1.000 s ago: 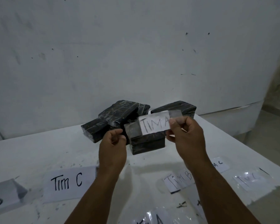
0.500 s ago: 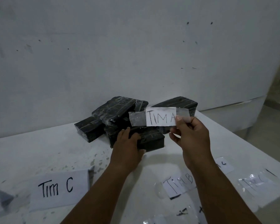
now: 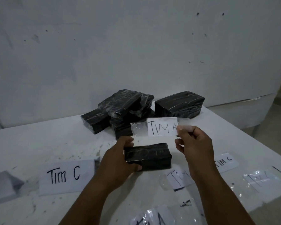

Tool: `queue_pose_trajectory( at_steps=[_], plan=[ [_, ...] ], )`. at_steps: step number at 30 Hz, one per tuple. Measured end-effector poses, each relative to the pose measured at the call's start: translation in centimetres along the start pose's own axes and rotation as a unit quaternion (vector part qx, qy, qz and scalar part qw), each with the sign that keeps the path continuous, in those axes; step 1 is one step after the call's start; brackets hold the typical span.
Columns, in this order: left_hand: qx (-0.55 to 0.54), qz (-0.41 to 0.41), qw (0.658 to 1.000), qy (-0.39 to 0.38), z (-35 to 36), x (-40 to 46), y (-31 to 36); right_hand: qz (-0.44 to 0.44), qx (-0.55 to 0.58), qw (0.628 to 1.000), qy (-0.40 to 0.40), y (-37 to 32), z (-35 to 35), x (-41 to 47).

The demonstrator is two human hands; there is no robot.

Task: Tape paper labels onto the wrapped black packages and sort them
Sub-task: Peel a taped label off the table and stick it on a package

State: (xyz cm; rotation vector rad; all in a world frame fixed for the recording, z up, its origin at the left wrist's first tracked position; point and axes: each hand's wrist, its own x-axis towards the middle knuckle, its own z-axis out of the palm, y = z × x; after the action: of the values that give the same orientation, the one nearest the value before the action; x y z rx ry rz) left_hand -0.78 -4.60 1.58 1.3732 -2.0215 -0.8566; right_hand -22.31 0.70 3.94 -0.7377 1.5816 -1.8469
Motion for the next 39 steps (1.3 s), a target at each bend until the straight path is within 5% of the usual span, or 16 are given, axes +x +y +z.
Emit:
queue_pose_trajectory(
  at_steps=[8, 14, 39],
  plan=[
    [-0.215, 0.007, 0.972, 0.09, 0.0, -2.6, 0.0, 0.007, -0.054, 0.998, -0.005, 1.8, 0.6, -1.8],
    [-0.176, -0.017, 0.963, 0.203, 0.3, -2.1, 0.0, -0.016, -0.1, 0.995, -0.005, 1.9, 0.9, -2.2],
    [-0.197, -0.089, 0.95, 0.226, 1.1, -0.8, -0.8, -0.175, -0.266, 0.947, 0.033, 5.2, 1.3, -1.6]
  ],
)
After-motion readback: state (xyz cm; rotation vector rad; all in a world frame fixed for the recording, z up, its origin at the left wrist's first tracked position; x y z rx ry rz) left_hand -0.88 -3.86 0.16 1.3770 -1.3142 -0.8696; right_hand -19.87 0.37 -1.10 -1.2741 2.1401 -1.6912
